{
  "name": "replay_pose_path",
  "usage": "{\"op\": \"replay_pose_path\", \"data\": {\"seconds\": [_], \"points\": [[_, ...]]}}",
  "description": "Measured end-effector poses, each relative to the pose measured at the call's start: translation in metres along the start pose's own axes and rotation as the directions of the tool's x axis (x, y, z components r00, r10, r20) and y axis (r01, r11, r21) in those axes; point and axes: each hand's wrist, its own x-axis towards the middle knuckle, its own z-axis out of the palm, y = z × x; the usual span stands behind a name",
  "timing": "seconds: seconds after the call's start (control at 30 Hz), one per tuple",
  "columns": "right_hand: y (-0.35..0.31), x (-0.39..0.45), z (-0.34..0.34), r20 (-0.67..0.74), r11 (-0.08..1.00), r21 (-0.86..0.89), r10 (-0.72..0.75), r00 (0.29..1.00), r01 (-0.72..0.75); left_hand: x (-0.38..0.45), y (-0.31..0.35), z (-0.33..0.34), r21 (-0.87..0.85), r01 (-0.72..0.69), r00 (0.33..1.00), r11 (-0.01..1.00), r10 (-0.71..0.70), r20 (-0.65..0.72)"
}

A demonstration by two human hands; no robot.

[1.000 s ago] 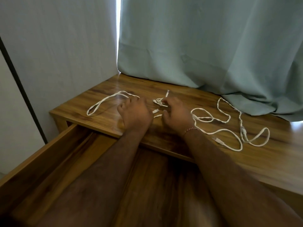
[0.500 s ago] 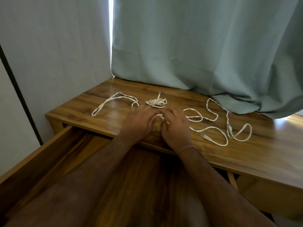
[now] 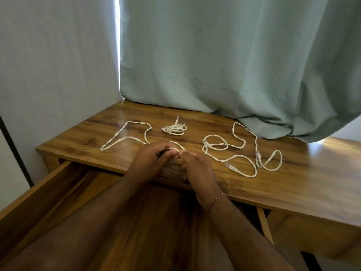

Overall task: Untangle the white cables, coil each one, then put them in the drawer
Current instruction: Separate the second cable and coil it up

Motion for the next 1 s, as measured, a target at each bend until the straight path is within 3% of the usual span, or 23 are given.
{"op": "replay_pose_path", "data": {"seconds": [0.13, 0.23, 0.37, 0.47, 0.63, 0.8, 0.9, 1.0], "points": [[0.0, 0.0, -0.01, 0.217, 0.954, 0.256, 0.103, 0.971, -0.159, -0.008, 0.008, 0.004, 0.134, -0.05, 0.998, 0.99, 0.053, -0.019], [0.001, -0.002, -0.013, 0.455, 0.848, 0.369, 0.192, 0.87, -0.38, -0.014, 0.011, 0.002, 0.179, -0.097, 0.995, 0.979, 0.092, 0.036], [0.003, -0.005, -0.008, 0.602, 0.782, 0.411, 0.153, 0.784, -0.468, -0.011, 0.016, -0.007, 0.163, -0.162, 0.986, 0.973, 0.152, 0.073], [0.011, -0.001, -0.01, 0.682, 0.72, 0.498, 0.017, 0.731, -0.482, -0.011, 0.023, -0.007, 0.085, -0.153, 0.983, 0.985, 0.143, 0.117], [0.011, -0.006, -0.002, 0.581, 0.633, 0.698, -0.226, 0.782, -0.335, -0.006, 0.038, -0.003, -0.058, 0.043, 0.994, 0.997, -0.037, 0.098], [0.001, -0.011, 0.005, 0.283, 0.602, 0.795, -0.261, 0.923, -0.074, -0.012, 0.031, 0.002, 0.014, 0.167, 0.95, 0.986, -0.165, 0.265], [-0.001, -0.008, 0.002, 0.117, 0.57, 0.82, -0.243, 0.963, 0.045, -0.018, 0.03, 0.012, 0.151, 0.085, 0.954, 0.985, -0.124, 0.272], [0.0, -0.002, -0.005, 0.035, 0.559, 0.824, -0.217, 0.975, 0.095, -0.015, 0.036, 0.018, 0.37, -0.155, 0.919, 0.916, -0.003, 0.393]]}}
